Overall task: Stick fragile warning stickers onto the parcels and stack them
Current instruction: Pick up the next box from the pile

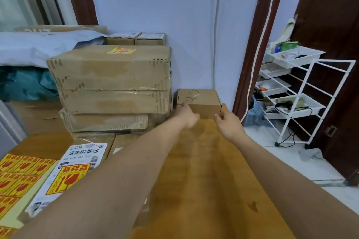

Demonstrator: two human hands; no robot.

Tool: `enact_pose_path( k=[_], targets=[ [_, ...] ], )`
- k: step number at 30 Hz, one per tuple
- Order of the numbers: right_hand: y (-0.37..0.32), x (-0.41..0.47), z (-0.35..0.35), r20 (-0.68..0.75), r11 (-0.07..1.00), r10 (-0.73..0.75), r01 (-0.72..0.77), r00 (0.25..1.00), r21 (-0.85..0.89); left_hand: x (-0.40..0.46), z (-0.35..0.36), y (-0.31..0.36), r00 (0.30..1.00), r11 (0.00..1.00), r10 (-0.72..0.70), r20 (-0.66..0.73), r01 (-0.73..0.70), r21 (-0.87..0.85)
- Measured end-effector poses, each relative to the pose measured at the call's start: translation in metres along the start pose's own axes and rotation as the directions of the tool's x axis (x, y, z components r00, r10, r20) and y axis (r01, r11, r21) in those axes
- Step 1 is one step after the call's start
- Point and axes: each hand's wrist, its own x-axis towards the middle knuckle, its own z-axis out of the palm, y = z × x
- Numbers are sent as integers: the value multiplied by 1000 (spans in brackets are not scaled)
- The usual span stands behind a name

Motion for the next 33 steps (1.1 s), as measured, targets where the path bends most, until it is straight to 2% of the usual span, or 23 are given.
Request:
enact_pose_path(
  k=[7, 13, 17, 20, 26, 29, 33],
  targets=[
    [17, 42, 4, -2, 999, -15, 15, 1000, -50, 33, 6, 9, 999, 1000, -9, -45, 10, 19],
    [15, 61, 6, 48, 1000, -17, 18, 999, -23, 50, 11, 2, 999, 999, -38, -6, 38, 21],
    [18, 73, 12, 51, 1000, 1, -1, 999, 9, 55, 17, 2, 994, 993, -86, 62, 90, -70],
    [22, 74, 18, 83, 999, -31, 31, 996, 6, 56, 21, 3, 995, 991, -96, 36, 99, -92],
    [22, 61, 13, -22, 998, -4, 3, 1000, -70, 44, 16, 9, 987, 982, -147, -62, 138, -128],
    [22, 48, 9, -68, 989, -23, 13, 997, -145, 32, 17, 12, 982, 979, -182, -53, 176, -104],
    [20, 25, 5, -138, 986, -46, 23, 989, -163, 8, 12, 9, 979, 979, -200, -29, 198, -41]
  ],
)
